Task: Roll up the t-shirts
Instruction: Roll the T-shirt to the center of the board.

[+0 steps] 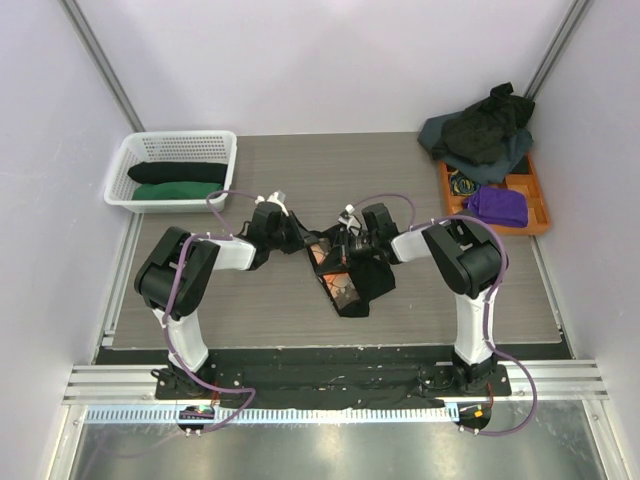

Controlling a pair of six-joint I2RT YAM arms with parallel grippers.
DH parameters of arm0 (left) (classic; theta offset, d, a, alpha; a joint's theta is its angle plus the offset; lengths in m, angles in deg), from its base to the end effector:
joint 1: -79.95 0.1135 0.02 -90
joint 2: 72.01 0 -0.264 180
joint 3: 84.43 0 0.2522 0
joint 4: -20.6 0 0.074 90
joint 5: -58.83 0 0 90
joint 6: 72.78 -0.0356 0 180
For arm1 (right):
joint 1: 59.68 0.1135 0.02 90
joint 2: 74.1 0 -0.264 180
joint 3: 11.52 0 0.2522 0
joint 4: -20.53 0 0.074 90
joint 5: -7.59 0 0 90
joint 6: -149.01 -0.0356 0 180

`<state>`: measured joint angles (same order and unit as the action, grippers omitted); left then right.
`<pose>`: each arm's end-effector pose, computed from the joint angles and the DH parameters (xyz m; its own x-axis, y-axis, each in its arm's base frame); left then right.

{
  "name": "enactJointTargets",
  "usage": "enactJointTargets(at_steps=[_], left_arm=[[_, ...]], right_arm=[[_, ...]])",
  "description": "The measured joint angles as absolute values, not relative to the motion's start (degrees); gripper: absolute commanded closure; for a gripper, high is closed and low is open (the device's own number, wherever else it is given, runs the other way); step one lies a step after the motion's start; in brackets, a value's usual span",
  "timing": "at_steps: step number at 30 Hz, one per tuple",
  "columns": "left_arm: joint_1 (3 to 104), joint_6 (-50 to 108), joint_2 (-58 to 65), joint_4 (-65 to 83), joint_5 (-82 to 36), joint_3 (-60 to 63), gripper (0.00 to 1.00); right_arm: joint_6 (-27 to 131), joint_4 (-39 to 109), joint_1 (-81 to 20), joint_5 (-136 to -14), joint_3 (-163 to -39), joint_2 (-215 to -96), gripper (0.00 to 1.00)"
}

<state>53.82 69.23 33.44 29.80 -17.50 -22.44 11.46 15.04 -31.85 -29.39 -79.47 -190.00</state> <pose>0.3223 -0.1675 0.1334 -0.7866 -0.4671 -0.4039 -0.0270 0.6794 -0.7333 0.3180 0.2000 0.0993 -0.9947 -0.0232 -0.1000 -0.1008 0.4059 0.9083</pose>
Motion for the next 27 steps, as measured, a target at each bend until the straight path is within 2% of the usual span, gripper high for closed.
enactJointTargets(at_steps=[4, 14, 17, 22, 27], left_arm=[[53.85, 69.21, 33.44, 29.69, -17.50, -22.33, 1.00], [53.87, 69.10, 33.39, 29.21, -17.50, -22.15, 1.00], [53.89, 68.99, 33.24, 28.88, -17.50, -22.15, 1.00], [53.85, 68.99, 33.18, 28.80, -17.42, -22.15, 1.00], [53.82, 68.77, 32.78, 28.34, -17.48, -22.15, 1.00]], right_arm=[[13.21, 17.90, -31.85, -31.01, -79.32, -187.88, 0.99], [17.28, 25.47, -32.15, -34.02, -75.45, -169.89, 0.99], [17.58, 23.96, -32.15, -33.98, -72.10, -170.83, 0.99], [16.71, 20.79, -32.15, -32.43, -67.27, -179.40, 0.99], [17.23, 18.93, -32.02, -31.88, -66.90, -179.23, 0.99]])
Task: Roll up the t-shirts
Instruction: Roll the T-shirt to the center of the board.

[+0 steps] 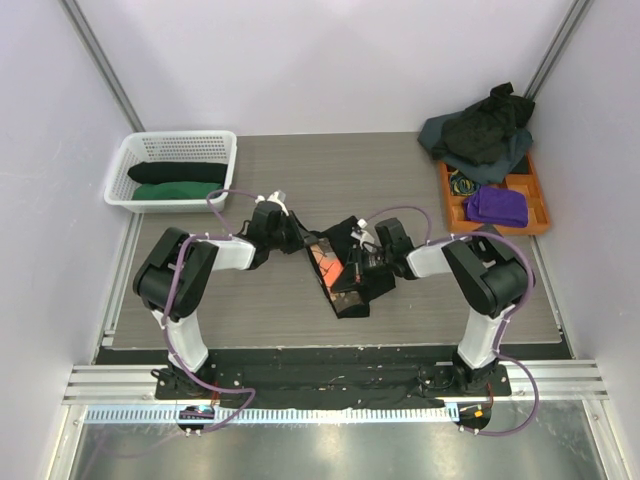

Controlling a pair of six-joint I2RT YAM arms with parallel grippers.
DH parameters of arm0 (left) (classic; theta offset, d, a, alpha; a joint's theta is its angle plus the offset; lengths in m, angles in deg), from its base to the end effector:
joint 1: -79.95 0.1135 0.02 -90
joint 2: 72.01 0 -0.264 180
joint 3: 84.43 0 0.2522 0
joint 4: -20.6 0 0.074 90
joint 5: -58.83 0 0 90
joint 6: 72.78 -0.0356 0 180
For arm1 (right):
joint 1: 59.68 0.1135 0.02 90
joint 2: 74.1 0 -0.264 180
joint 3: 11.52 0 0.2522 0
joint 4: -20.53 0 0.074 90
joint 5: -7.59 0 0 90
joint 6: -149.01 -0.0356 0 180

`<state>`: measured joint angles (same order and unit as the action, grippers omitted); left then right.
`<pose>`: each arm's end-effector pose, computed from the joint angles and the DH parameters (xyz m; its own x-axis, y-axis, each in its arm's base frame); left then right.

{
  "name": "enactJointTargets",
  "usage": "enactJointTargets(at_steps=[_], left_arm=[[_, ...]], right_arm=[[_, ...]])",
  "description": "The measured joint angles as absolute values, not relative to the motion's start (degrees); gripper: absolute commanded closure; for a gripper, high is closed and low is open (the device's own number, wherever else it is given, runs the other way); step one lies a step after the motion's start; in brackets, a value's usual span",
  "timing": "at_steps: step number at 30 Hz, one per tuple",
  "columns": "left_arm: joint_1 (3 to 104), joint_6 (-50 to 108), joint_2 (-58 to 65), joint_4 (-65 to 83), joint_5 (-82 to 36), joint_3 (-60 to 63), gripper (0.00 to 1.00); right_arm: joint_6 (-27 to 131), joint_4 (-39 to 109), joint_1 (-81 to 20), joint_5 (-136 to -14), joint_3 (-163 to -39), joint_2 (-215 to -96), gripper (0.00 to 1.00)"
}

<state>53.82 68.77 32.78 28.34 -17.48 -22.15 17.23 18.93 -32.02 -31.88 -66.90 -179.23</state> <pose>0.3217 -0.1672 0.1364 -0.7902 -0.4599 -0.4051 -0.0264 0.6859 -0.7272 0.2674 0.1712 0.1039 -0.9925 -0.0420 -0.1144 -0.1206 0.4720 0.8733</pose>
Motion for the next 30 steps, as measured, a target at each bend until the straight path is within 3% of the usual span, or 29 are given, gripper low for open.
enactJointTargets(at_steps=[3, 4, 9, 10, 13, 20, 30], left_arm=[[53.82, 68.73, 32.50, 27.97, -17.52, -22.15, 1.00], [53.82, 68.68, 32.46, 27.86, -17.59, -22.15, 1.00], [53.85, 68.07, 31.93, 26.81, -17.87, -22.15, 1.00], [53.85, 67.94, 31.78, 26.52, -17.94, -22.15, 1.00], [53.85, 67.72, 31.12, 25.45, -18.25, -22.15, 1.00], [53.85, 67.66, 29.90, 23.53, -18.84, -22.15, 1.00], [53.89, 67.66, 29.61, 21.50, -19.21, -21.91, 1.00]], right_arm=[[19.31, 22.52, -31.56, -34.96, -66.75, -175.90, 0.91], [20.40, 25.55, -31.12, -37.24, -66.75, -173.48, 0.79], [26.31, 39.78, -26.47, -51.62, -68.65, -160.45, 0.54], [27.40, 42.95, -23.82, -56.84, -70.22, -158.31, 0.43], [29.61, 50.56, -13.27, -73.37, -76.59, -155.23, 0.28], [30.39, 63.87, 5.31, -105.61, -91.19, -163.05, 0.24], [30.09, 78.12, 13.95, -131.70, -103.97, -184.60, 0.20]])
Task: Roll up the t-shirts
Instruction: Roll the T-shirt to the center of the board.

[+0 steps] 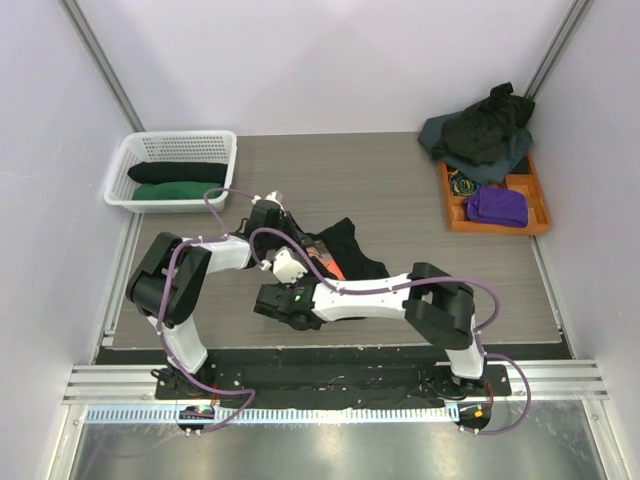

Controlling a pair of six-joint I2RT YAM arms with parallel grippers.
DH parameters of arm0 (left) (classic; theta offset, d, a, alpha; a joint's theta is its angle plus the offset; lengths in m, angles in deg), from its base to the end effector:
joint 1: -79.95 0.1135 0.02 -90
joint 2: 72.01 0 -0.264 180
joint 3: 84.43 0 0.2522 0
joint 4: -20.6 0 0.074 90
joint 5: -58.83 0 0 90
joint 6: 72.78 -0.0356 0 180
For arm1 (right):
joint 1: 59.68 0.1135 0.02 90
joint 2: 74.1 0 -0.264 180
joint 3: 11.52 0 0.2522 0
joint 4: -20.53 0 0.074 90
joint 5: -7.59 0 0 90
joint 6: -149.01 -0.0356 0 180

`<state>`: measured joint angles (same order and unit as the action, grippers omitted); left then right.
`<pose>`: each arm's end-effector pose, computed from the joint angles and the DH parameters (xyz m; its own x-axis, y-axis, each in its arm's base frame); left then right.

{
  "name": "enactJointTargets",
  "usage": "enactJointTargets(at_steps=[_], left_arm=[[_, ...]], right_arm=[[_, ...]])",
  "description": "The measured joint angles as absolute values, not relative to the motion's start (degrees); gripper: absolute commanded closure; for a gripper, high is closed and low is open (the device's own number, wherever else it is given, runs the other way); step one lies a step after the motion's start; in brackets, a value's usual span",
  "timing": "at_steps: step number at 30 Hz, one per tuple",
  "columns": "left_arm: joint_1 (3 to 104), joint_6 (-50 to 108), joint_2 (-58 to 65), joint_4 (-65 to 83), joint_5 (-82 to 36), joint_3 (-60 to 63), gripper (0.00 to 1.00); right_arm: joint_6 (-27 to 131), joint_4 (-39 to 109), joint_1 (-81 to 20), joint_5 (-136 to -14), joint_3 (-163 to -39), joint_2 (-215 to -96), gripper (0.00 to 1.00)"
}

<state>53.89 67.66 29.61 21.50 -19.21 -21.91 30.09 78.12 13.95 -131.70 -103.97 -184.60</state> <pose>0.3151 -0.1623 0.1457 -0.7979 -0.4494 -0.4017 -0.0614 0.7236 -0.6875 0.1320 0.3535 0.1885 -0.5160 -0.6375 -0.5722 -0.3693 0.7683 -0.5228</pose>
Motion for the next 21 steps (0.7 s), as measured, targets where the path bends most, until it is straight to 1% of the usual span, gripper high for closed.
enactJointTargets(at_steps=[5, 16, 21], left_arm=[[53.89, 67.72, 29.61, 20.10, -19.19, -21.17, 1.00], [54.59, 68.27, 29.53, 18.94, -18.49, -21.17, 1.00], [54.61, 68.88, 29.07, 18.22, -18.14, -21.17, 1.00]], right_arm=[[30.50, 79.19, 15.13, -138.00, -108.02, -189.96, 0.20], [30.48, 75.93, 15.13, -147.44, -109.02, -198.68, 0.19], [30.50, 74.84, 15.17, -150.72, -109.35, -200.12, 0.19]])
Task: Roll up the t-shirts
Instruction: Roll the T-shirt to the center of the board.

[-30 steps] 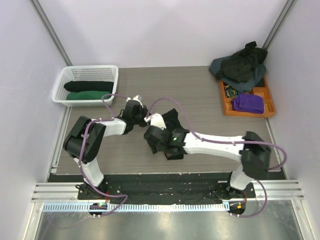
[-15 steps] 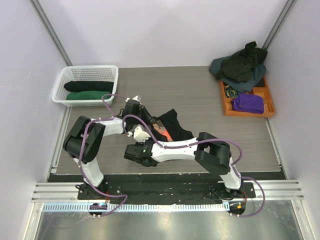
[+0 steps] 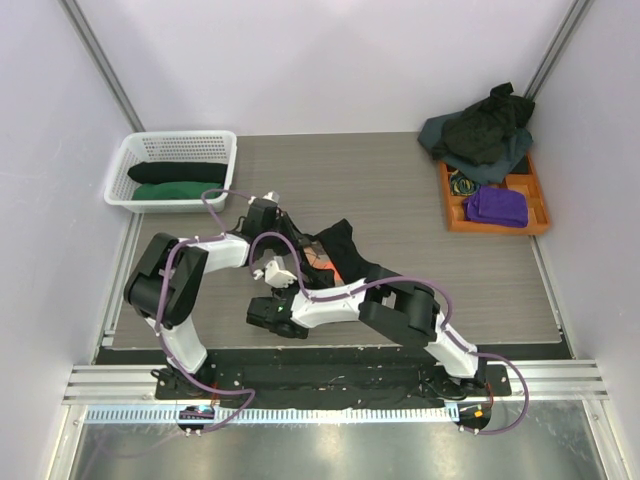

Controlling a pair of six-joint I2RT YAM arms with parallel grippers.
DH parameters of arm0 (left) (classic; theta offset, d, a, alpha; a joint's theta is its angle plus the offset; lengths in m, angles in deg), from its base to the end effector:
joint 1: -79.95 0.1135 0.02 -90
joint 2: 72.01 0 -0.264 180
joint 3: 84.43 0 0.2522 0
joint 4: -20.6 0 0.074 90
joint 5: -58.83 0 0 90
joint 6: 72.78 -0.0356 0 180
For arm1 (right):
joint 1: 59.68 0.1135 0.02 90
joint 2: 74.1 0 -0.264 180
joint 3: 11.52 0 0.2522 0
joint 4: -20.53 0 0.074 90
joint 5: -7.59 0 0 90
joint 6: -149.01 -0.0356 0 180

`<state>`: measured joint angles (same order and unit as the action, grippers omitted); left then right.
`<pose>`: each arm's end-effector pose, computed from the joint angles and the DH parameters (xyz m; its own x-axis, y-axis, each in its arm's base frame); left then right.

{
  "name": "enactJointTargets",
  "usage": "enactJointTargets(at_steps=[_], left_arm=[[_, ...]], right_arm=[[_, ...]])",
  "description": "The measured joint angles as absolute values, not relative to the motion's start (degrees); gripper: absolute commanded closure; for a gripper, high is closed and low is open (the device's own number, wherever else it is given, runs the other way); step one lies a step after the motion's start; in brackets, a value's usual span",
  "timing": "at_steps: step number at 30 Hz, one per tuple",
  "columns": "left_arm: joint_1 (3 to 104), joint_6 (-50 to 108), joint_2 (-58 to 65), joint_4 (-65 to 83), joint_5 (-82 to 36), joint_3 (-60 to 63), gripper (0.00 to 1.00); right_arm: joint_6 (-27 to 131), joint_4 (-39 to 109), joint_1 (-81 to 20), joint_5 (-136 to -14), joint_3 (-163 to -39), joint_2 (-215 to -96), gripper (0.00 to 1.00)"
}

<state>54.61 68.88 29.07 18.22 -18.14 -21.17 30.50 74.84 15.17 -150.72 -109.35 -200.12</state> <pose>0.3156 -0.1583 0.1478 -0.8110 -0.4615 -0.3597 -0.1023 0.7172 -0.6894 0.1388 0.3861 0.1215 -0.3828 -0.7390 -0.5544 -0.1619 0.6445 -0.7472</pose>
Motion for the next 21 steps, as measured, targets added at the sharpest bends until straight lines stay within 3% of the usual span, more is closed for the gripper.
enactJointTargets(at_steps=[7, 15, 19, 21], left_arm=[[54.76, 69.10, 27.78, 15.51, -17.85, -20.93, 1.00], [54.85, 69.08, 26.60, 12.93, -17.02, -19.40, 1.00], [54.85, 69.08, 26.60, 12.34, -16.98, -19.09, 1.00], [54.85, 69.08, 26.60, 12.10, -16.89, -19.09, 1.00]], right_arm=[[30.00, 74.38, 15.21, -155.35, -110.07, -202.44, 0.20], [27.86, 75.56, 15.32, -157.52, -110.27, -203.64, 0.28], [26.33, 77.20, 15.32, -158.24, -110.31, -204.40, 0.43], [25.34, 77.99, 15.32, -158.19, -110.49, -204.93, 0.57]])
